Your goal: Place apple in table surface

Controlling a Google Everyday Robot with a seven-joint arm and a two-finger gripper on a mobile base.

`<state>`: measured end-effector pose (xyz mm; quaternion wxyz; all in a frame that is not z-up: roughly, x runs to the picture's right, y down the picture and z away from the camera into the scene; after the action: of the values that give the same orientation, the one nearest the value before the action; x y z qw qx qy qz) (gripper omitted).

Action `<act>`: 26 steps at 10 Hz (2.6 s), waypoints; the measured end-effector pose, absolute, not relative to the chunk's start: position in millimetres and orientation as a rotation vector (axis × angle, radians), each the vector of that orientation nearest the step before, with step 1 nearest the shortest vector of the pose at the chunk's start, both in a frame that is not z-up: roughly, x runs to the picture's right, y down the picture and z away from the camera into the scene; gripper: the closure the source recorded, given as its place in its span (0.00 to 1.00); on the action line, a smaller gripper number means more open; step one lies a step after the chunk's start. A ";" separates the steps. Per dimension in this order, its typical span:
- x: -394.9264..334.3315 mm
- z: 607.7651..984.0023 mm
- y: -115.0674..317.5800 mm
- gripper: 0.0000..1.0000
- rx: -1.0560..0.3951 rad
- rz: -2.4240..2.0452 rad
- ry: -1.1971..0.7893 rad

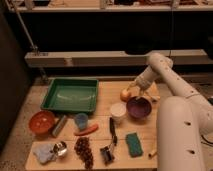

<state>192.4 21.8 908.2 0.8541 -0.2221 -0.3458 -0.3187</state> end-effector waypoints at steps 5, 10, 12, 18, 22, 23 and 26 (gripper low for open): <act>183.4 896.3 10.4 0.46 -0.438 -0.732 -0.716; 166.8 898.5 -18.6 0.46 -0.374 -0.832 -0.708; 160.3 901.6 -21.6 0.46 -0.384 -0.857 -0.701; 177.6 917.2 -13.2 0.46 -0.418 -0.844 -0.693; 185.3 925.0 -8.3 0.46 -0.425 -0.822 -0.718; 187.1 928.1 -6.2 0.46 -0.424 -0.817 -0.728; 187.9 932.0 -0.7 0.46 -0.419 -0.810 -0.752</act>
<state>187.9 -0.7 932.0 0.8305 -0.1977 -0.3543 -0.3817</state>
